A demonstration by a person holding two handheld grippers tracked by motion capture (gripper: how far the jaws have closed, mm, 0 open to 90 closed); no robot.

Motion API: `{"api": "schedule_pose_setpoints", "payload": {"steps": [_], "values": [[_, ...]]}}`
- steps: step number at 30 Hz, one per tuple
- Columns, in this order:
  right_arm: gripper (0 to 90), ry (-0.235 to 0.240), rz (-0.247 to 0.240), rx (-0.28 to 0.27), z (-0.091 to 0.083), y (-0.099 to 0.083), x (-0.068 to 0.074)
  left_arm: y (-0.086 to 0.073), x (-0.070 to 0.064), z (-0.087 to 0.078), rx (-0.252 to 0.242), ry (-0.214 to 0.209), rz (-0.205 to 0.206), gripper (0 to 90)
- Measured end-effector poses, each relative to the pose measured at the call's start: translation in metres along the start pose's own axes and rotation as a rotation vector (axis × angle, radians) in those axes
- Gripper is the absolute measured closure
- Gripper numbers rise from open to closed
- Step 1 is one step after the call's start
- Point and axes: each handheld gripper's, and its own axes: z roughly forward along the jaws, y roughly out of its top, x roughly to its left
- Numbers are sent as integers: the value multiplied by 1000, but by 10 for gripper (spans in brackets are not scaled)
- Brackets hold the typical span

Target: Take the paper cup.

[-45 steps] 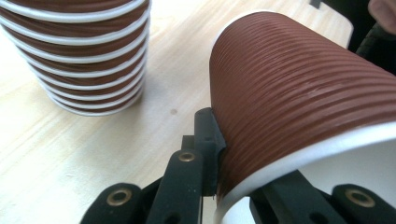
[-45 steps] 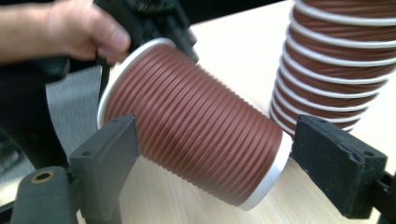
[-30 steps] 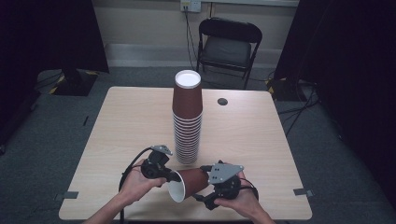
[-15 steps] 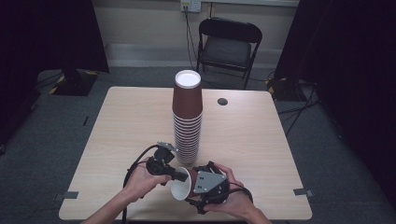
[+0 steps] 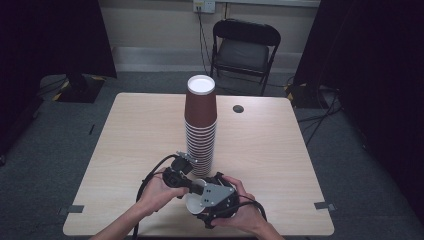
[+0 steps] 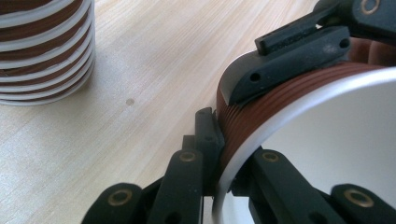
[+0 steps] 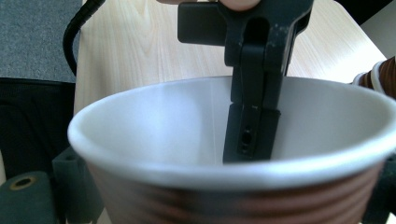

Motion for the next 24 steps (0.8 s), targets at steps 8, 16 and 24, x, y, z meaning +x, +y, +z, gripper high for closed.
{"api": "schedule_pose_setpoints", "payload": {"steps": [8,16,24], "values": [[78,0,39,-25,-4,-3,-3,2,-2,3,-28,-12,7,855],[92,-22,50,-17,-8,-6,-2,-2,1,3,-93,-46,-5,855],[98,-33,82,-24,-10,-10,-7,-5,4,-3,-143,-63,-4,786]]}}
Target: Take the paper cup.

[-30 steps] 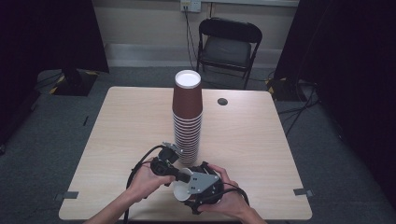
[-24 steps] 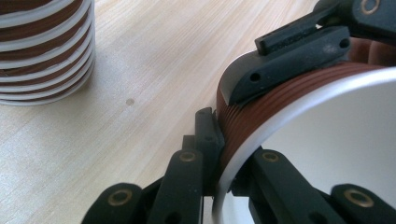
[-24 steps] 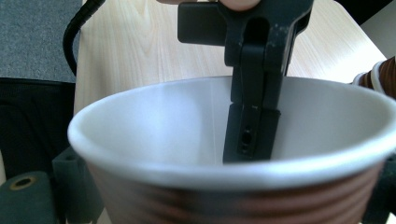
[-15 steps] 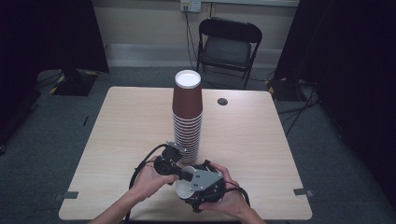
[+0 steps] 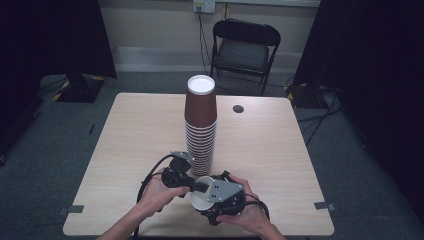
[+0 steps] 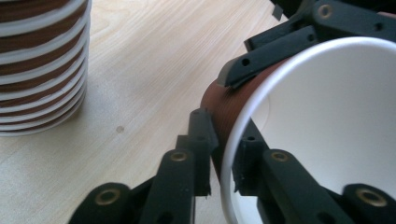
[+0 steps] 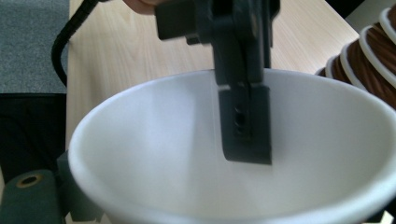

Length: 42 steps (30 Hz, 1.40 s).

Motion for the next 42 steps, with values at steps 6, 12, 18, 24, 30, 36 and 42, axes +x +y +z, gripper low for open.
{"api": "schedule_pose_setpoints", "payload": {"steps": [6,12,18,24,30,36,42], "values": [[100,-23,31,1,0,-3,-4,0,0,-7,-43,-16,9,760],[101,-32,54,-10,-3,-5,-8,-1,0,-10,-99,-9,29,723],[102,-44,107,-24,-5,-9,-14,-3,-4,-14,-146,24,90,619],[102,-56,140,-30,-5,-13,-18,-6,-9,-19,-224,79,99,506],[102,-59,164,-30,-6,-14,-21,-11,-8,-23,-244,126,100,429],[102,-63,192,-27,-7,-17,-25,-17,-7,-27,-246,164,88,380],[102,-73,234,-29,-8,-20,-30,-25,-4,-31,-252,218,77,307]]}}
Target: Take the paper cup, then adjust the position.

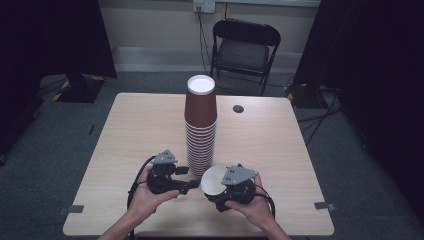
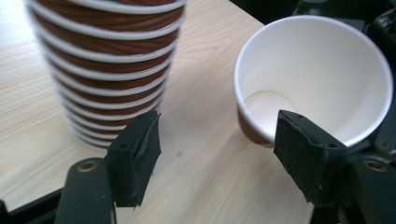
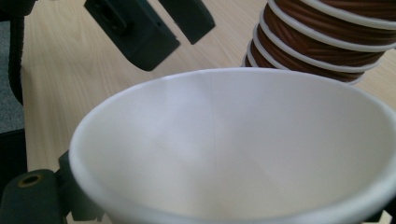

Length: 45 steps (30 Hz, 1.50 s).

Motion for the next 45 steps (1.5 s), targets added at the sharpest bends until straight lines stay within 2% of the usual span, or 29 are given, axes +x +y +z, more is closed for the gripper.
{"api": "schedule_pose_setpoints", "payload": {"steps": [7,10,14,19,20,23,25,27,30,32,35,38,42,45], "values": [[103,0,18,-2,1,-1,-4,-10,6,-8,-18,48,9,243],[103,-3,33,-6,2,0,-6,-15,8,-8,-31,103,70,217],[103,-15,54,-16,1,-1,-12,-22,11,-11,-41,139,108,191],[103,-39,85,-20,-2,-4,-18,-34,19,-17,-59,155,86,160],[103,-42,93,-26,-3,-5,-19,-35,22,-18,-48,165,94,161],[103,-60,114,-32,-6,-6,-22,-39,26,-22,-54,200,76,163],[104,-68,124,-34,-8,-6,-25,-41,28,-25,-69,213,86,163],[104,-84,145,-32,-9,-7,-28,-42,29,-26,-71,206,87,161],[104,-97,177,-42,-12,-9,-35,-44,29,-27,-53,242,116,157],[104,-110,191,-52,-14,-10,-41,-46,31,-27,-66,225,102,157],[105,-130,227,-64,-17,-9,-50,-47,33,-30,-90,195,111,157],[105,-152,248,-88,-21,-7,-61,-50,34,-30,-90,201,124,159],[105,-182,259,-107,-23,-3,-74,-54,35,-32,-85,190,109,163],[105,-203,264,-116,-24,1,-85,-56,36,-34,-88,211,100,160]]}}
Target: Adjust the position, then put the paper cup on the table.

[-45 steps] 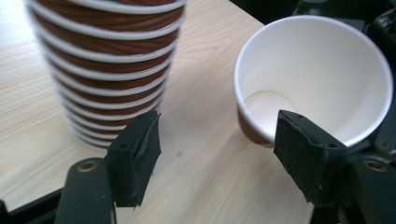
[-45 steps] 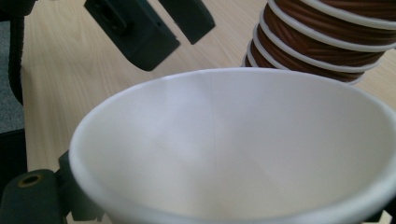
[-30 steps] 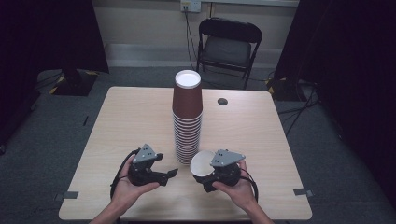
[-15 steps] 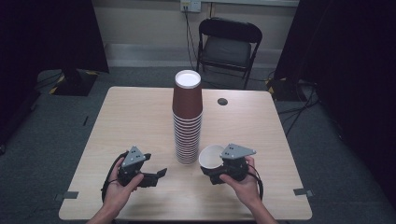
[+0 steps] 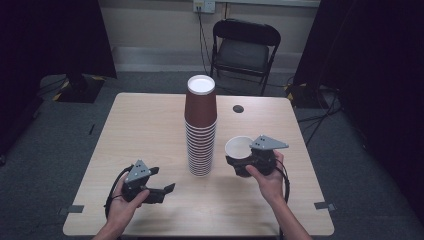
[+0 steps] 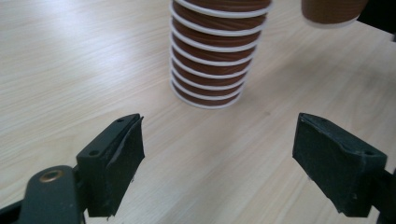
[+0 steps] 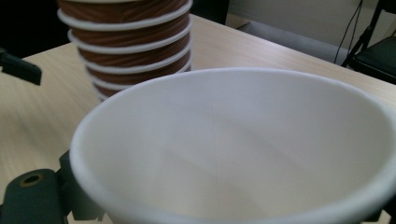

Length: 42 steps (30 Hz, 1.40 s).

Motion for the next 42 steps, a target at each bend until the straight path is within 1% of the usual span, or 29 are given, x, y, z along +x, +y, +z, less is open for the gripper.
{"api": "schedule_pose_setpoints", "payload": {"steps": [2,4,7,11,13,15,17,19,23,28,29,31,34,38,39,40,42], "values": [[105,-16,8,-6,1,3,-6,-2,2,0,4,0,-4,164],[105,-45,17,-5,4,6,-12,-3,3,0,6,1,-3,165],[105,-57,36,-9,9,10,-20,-2,4,0,2,4,1,165],[105,-77,50,-17,18,14,-31,-3,4,-1,-3,11,-10,163],[104,-68,53,-33,22,16,-36,-4,5,0,4,12,-13,157],[104,-70,59,-39,25,17,-39,-5,5,1,3,11,-14,157],[104,-75,61,-39,27,18,-41,-5,6,0,6,17,-16,157],[103,-93,69,-28,30,19,-44,-6,7,1,9,14,-17,157],[103,-104,77,-30,34,20,-49,-6,6,1,7,13,-14,158],[100,-101,105,-34,42,22,-55,-6,6,1,4,16,-16,160],[99,-110,109,-35,44,23,-56,-6,6,1,9,18,-16,161],[98,-110,115,-35,47,24,-59,-6,7,3,9,21,-16,162],[94,-112,150,-41,54,24,-68,-6,8,3,11,24,-22,164],[91,-117,181,-28,67,22,-76,-7,10,3,9,32,-28,165],[91,-120,188,-25,70,21,-78,-6,10,3,8,33,-39,165],[89,-128,196,-10,75,19,-79,-6,10,3,8,35,-39,165],[89,-119,204,7,84,17,-81,-7,9,3,10,36,-34,166]]}}
